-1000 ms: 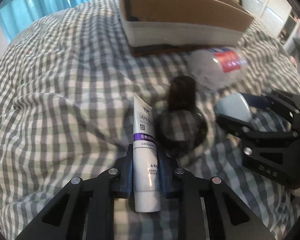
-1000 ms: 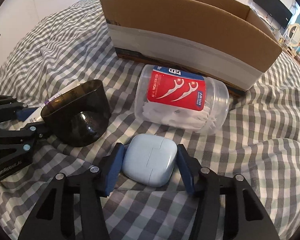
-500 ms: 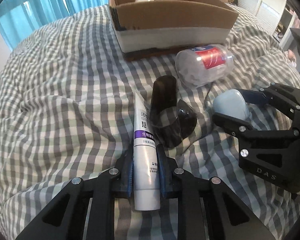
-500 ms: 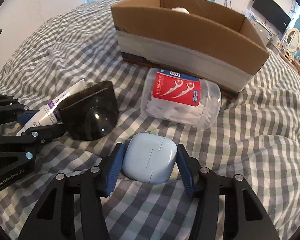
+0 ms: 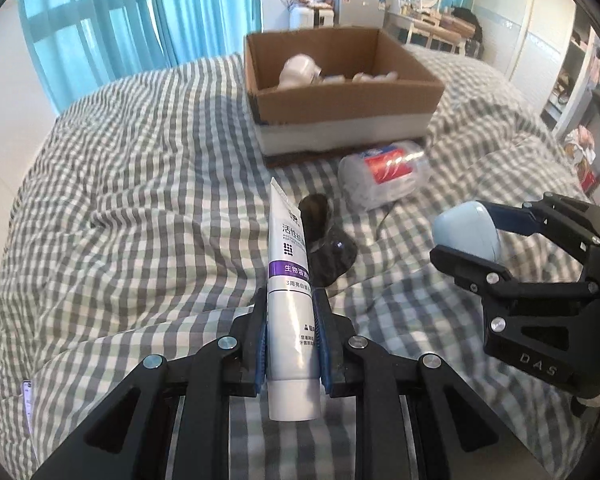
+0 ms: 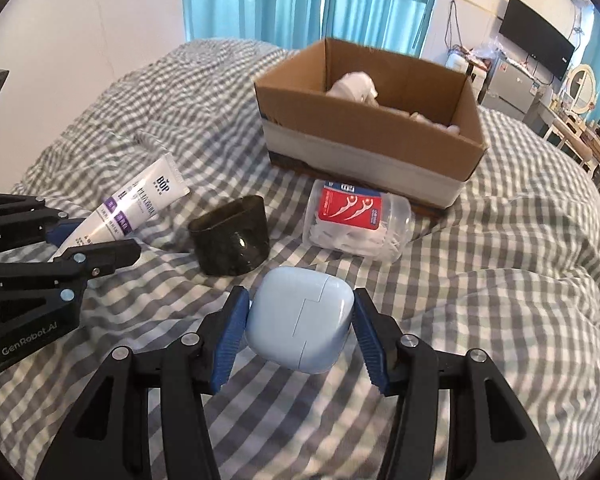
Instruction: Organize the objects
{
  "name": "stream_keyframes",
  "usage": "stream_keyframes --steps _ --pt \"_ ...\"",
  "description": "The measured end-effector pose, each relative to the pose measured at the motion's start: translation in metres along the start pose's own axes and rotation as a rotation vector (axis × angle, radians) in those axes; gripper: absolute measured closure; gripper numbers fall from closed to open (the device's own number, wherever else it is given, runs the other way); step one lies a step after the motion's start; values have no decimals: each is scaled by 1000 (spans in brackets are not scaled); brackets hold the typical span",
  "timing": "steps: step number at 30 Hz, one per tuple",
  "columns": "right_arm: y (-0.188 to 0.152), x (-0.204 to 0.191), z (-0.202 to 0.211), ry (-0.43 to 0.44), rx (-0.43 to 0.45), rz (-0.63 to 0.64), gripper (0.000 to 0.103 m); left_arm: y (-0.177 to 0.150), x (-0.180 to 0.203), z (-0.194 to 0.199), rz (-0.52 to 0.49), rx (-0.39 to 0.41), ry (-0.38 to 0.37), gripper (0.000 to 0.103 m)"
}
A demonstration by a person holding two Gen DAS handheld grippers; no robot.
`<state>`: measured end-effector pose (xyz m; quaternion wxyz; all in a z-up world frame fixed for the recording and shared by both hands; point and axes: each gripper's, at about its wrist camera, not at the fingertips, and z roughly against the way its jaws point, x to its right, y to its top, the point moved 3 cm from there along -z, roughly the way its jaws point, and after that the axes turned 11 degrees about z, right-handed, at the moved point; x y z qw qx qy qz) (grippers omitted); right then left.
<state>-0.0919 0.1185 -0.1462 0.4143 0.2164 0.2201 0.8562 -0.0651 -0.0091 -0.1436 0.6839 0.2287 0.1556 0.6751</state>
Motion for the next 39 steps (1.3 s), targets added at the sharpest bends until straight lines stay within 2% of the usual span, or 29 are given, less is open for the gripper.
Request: stream_keyframes --steps 14,24,26,29,32,39 --pt "17 24 93 -50 151 -46 50 35 16 68 1 143 -20 83" --pt "54 72 150 -117 265 -77 50 77 42 110 -38 245 -23 83" --pt "61 81 156 -130 277 -78 50 85 49 114 -55 261 -37 83" --pt "74 96 163 -130 298 -93 50 101 58 114 -76 292 -17 83" --pt "89 110 163 -128 309 -98 50 122 67 110 -92 307 -41 83" --pt "128 139 139 -116 305 -94 50 171 73 87 -97 312 -68 83"
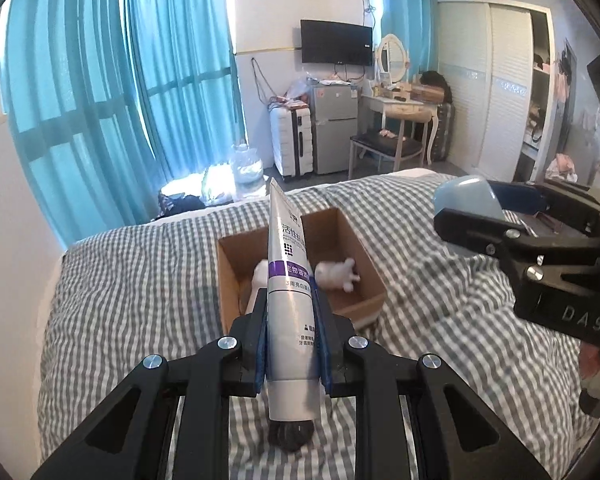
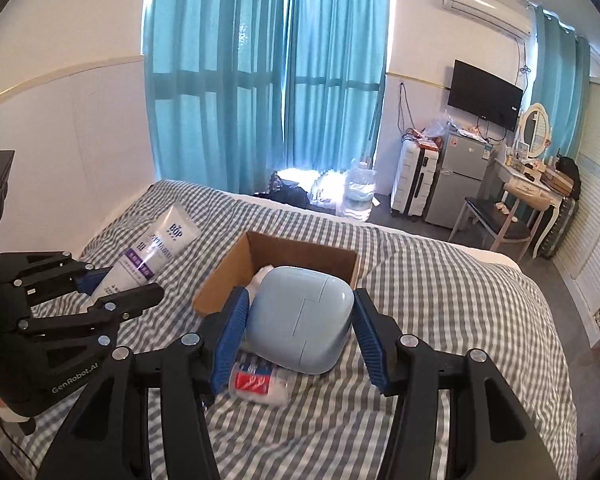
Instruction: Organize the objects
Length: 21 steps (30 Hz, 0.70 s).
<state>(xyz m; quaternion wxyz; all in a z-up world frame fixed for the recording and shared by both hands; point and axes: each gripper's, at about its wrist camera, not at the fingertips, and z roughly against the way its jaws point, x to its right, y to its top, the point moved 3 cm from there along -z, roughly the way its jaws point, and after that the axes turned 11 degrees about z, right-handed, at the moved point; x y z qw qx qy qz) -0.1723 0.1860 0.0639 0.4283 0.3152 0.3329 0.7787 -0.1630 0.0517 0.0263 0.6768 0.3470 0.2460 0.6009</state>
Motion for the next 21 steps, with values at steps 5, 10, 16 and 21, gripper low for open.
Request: stream_keyframes --steps 5,10,16,21 --pt "17 15 -48 19 -20 -7 50 19 -10 -45 24 -33 -15 83" --pt "26 22 -103 37 -58 -22 50 32 -24 -97 35 -77 4 83" --pt "20 31 -171 46 -109 -57 51 34 -40 -155 40 -113 5 83" --pt "5 33 -225 48 -163 -80 50 25 -46 -198 21 -146 -12 83"
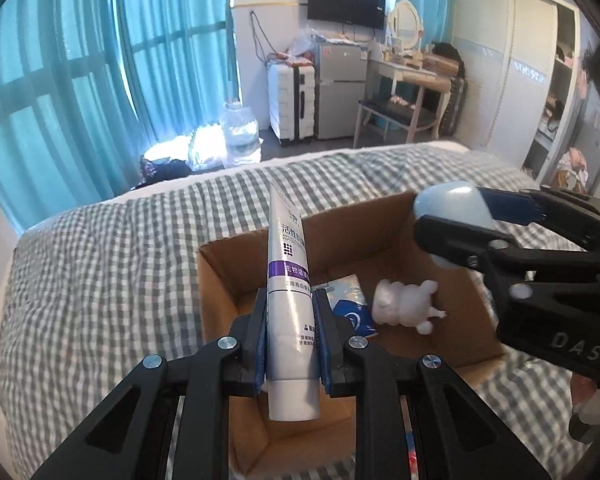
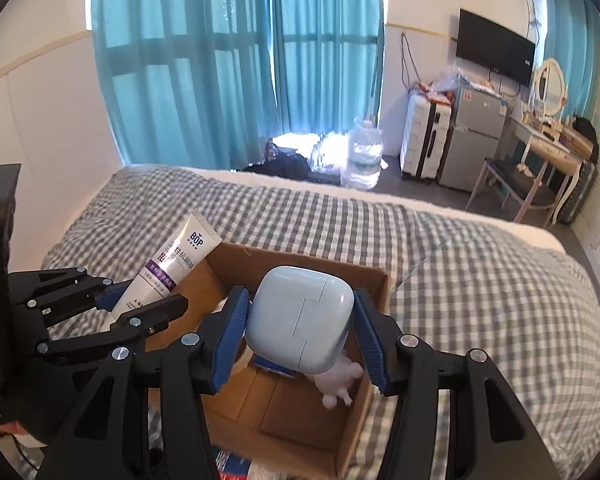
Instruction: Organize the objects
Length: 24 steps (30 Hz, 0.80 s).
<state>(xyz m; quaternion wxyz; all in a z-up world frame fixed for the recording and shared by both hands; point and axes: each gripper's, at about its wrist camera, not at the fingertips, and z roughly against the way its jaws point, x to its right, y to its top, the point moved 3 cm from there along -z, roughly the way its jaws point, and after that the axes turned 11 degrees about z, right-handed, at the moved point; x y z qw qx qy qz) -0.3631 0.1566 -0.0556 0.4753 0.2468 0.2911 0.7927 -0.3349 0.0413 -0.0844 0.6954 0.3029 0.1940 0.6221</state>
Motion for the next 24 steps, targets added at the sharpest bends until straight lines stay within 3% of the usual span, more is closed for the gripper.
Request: stream_keyframes --steps 7,15,16,18,19,21,23,24 --pt "-10 0 -57 -19 -63 0 51 -14 -2 -44 -2 -56 -46 83" --pt "-18 4 -72 -31 -60 -17 50 -28 -2 -57 -20 -78 -60 83" --pt "-16 4 -67 -29 -28 -24 49 -27 -4 -57 -15 -79 -66 83" --pt "-14 3 -60 -35 1 -27 37 -26 -3 -53 -4 -81 -89 81" --pt "-10 3 -52 -39 25 -30 29 -28 -3 -51 -3 -81 -94 79" --pt "-6 2 -41 -39 51 -35 27 -27 -2 -44 -7 -77 -97 71" --pt "0 3 -25 -44 72 -49 24 -22 -2 -32 -8 -62 -75 46" --pt "2 4 -15 -50 78 -56 23 -20 0 -24 -5 -51 -63 41"
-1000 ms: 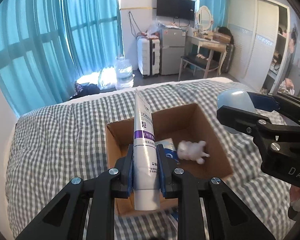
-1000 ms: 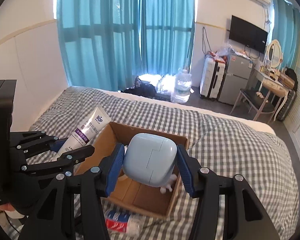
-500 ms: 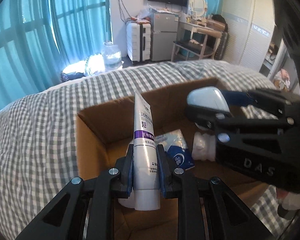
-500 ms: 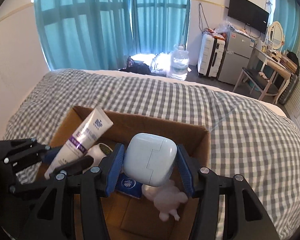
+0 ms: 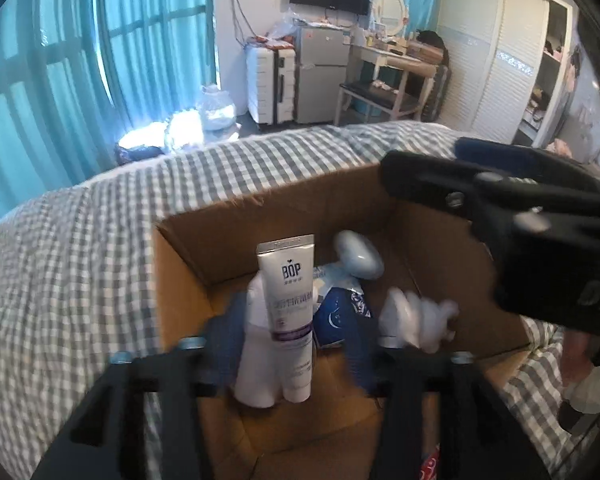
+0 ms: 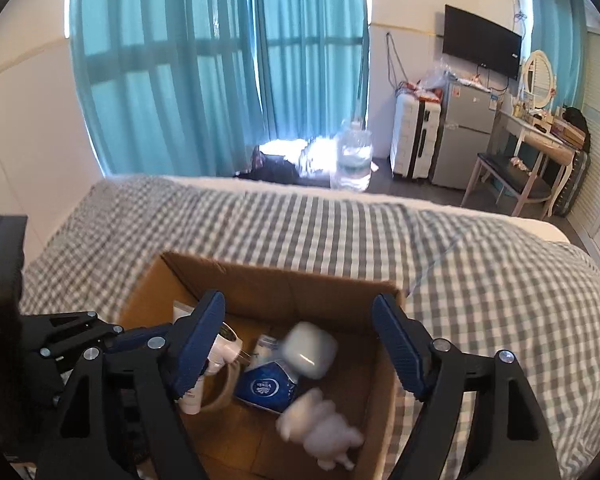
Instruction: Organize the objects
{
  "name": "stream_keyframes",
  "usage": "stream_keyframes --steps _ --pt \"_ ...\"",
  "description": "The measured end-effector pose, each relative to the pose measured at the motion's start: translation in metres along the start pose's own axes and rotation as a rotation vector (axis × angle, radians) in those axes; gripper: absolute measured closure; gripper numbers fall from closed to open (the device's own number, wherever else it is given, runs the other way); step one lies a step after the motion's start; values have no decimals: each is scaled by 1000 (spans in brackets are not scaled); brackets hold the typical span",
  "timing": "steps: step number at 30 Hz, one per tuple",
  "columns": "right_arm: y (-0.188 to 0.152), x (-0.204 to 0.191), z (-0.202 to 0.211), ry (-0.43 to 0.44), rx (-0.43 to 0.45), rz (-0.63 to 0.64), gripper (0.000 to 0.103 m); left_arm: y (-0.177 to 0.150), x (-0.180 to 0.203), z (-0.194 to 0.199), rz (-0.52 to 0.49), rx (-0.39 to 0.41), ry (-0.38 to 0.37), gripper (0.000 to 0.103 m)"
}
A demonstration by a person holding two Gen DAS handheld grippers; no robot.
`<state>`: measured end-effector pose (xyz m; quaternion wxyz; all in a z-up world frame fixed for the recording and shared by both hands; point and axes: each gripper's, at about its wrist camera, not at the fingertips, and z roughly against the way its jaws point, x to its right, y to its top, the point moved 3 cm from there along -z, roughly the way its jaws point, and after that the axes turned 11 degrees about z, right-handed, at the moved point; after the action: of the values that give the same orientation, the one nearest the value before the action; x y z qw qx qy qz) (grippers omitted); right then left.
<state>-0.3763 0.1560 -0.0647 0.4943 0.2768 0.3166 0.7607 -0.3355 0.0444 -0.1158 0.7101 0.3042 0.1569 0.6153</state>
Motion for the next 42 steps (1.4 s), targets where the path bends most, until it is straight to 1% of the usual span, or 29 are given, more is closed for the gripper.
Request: stream_keyframes --steps 2,3,4,5,6,8,9,11,12,13,17,19,22,24,28,32,34,38,40,42 --pt "6 3 21 -12 18 -11 20 2 4 17 4 13 10 30" --pt "7 4 30 -16 25 -14 18 3 5 25 6 16 12 27" --pt "11 10 44 -25 36 -20 14 4 5 34 10 22 17 24" --pt "13 10 55 -30 41 -22 11 4 6 46 15 33 21 23" --pt "15 11 66 -34 45 -23 11 4 7 62 21 46 25 22" --pt "19 12 96 -54 64 -21 9 5 6 84 34 65 33 17" --pt "20 13 107 -62 71 -18 8 6 6 99 46 81 37 16" --pt "18 8 134 -83 83 2 5 6 4 127 61 111 44 10" --pt "15 5 146 -90 89 12 4 4 3 143 60 131 51 9" --pt "11 1 160 -101 100 22 3 5 4 154 58 144 58 8" --pt "-2 -12 194 -121 112 38 2 3 3 195 56 182 85 5" --pt "-10 -23 208 -112 111 61 2 -4 2 215 59 208 104 4" --pt "-25 -38 223 -109 107 94 1 -15 4 231 65 232 119 2" --pt "-36 -44 232 -91 113 116 1 -25 2 237 75 238 140 2" --pt "-59 -60 237 -14 121 128 1 -47 -7 235 96 241 172 2" --pt "-85 -66 226 -16 96 135 1 -79 -15 222 123 228 193 2" --pt "-98 -67 219 -2 89 129 1 -95 -20 215 143 216 205 2" --pt "-126 -65 198 -16 67 99 1 -120 -27 190 184 201 231 2" --pt "-133 -64 188 -11 63 81 1 -132 -32 171 195 172 221 2" --pt "-145 -62 174 9 54 50 1 -141 -38 152 209 148 230 2"
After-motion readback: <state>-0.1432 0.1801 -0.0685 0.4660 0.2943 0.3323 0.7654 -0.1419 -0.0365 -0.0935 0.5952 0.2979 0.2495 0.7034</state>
